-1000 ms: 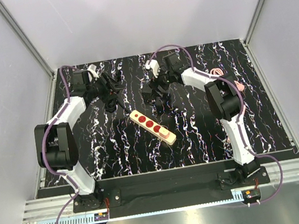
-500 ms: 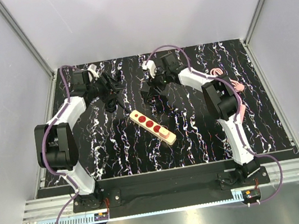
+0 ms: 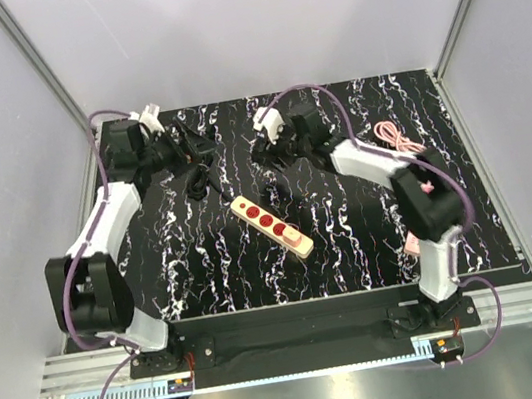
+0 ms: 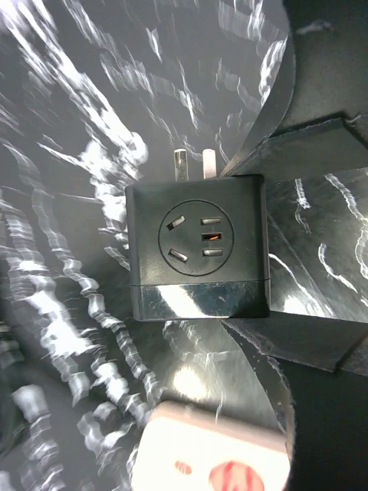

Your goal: Insert the plug

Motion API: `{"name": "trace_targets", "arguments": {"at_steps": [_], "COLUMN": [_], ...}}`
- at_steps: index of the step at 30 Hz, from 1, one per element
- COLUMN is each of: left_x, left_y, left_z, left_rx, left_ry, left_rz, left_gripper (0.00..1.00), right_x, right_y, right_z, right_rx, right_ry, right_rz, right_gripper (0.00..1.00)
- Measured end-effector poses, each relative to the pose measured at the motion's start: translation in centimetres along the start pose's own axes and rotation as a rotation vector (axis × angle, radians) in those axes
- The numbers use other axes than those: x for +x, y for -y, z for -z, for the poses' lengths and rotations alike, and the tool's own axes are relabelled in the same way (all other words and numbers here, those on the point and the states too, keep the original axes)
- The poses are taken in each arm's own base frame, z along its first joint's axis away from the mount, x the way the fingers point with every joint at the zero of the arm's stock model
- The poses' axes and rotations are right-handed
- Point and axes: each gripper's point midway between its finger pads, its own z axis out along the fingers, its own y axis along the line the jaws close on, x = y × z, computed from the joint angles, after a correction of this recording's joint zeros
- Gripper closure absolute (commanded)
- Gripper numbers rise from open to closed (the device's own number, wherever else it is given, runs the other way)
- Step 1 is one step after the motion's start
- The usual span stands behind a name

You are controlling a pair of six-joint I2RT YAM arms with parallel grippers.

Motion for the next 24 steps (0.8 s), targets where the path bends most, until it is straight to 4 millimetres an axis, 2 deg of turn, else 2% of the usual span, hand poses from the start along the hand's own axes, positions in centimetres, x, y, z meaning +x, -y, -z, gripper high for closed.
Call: {"name": "trace_targets", "arguments": {"at_steps": [3,5,7,9,11,15,19,24], "left_x": [-0.5,-0.4,0.4,1.0,2.0,2.7,3.1,3.0], "left_y": [4.3,7.7,11.2,14.3,16.5,18.3,19.6,21.3], "left_z": [3.0,5.1,7.2,9.3,11.3,13.9,15.8,17.0], "left_rx": [0.093,0.165,0.249,0.339,0.419,0.496,0.533,0.588], "left_ry": [0.045,0.079,0.103,0.144,0.178,0.258,0.324,0.367], "left_rz": [-0.101,-0.198,-0.295,-0.381,-0.432,-0.452,-0.462,-0.477], "left_gripper": [0.09,0.08,0.07,0.07,0.08,0.06,0.05,0.05], "right_x": [-6.5,-11.6,-15.2,-17.9,-19.6,-22.0,-23.7,-24.4], "right_y": [-2.1,-4.6,-7.4,-9.2,-9.3,-9.6,-11.7,-13.7], "right_z": [4.2,7.4,10.1,12.8,15.5,19.4,21.3,21.8], "right_rx": [0.145,0.226,0.258,0.295,0.353,0.438,0.436,0.412], "right_ry": [0.162,0.315,0.433,0.532,0.607,0.707,0.773,0.802], "right_rz": [0.120,0.198,0.230,0.230,0.207,0.148,0.115,0.100], "right_gripper": [1.00,1.00,1.00,1.00,1.00,1.00,1.00,1.00]}}
